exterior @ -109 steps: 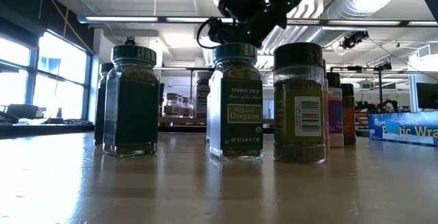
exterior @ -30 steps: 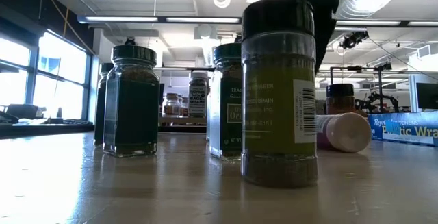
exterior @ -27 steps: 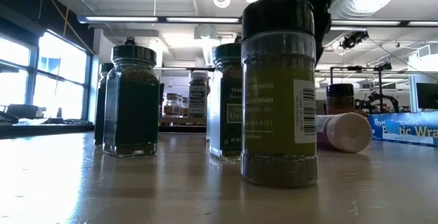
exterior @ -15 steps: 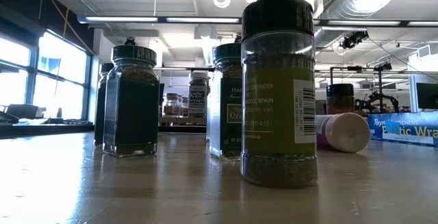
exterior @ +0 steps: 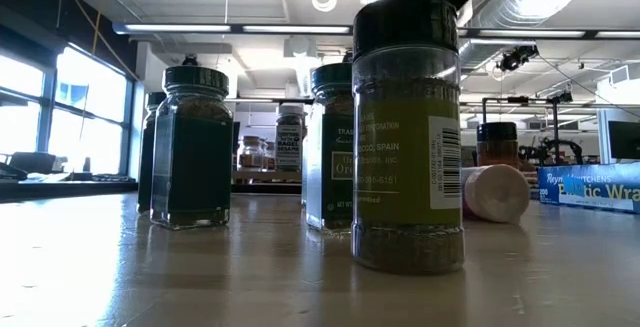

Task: Shelf spices
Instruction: Put the middle left black seasoning bottle on the shelf

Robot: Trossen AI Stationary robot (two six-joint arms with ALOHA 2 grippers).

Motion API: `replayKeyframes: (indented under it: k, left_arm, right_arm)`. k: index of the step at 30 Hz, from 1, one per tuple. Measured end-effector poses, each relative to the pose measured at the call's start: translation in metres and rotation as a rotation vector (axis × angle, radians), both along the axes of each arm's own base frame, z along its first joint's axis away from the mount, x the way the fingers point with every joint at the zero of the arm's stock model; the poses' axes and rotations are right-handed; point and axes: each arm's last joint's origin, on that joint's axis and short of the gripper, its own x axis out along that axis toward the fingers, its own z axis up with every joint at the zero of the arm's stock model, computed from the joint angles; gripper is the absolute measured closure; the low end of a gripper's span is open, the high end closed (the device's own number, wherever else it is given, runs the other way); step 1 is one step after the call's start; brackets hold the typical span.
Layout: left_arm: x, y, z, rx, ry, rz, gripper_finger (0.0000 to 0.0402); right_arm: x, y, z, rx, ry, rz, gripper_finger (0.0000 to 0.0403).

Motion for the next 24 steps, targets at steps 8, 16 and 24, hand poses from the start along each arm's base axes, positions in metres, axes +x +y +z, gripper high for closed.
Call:
replayKeyframes:
  k: [8, 16, 24]
  left_arm:
    - [0.000, 0.000, 0.000, -0.001, 0.000, -0.001, 0.0167]
    - [0.000, 0.000, 0.000, -0.001, 0.000, -0.001, 0.0167]
    - [0.000, 0.000, 0.000, 0.020, 0.002, -0.011, 0.0167]
  right_arm:
    - [0.000, 0.000, -0.014, -0.004, 0.087, -0.042, 0.0098]
    - [0.000, 0.000, -0.015, 0.021, 0.106, -0.089, 0.0186]
    - [0.000, -0.019, 0.016, 0.069, 0.195, -0.243, 0.0214]
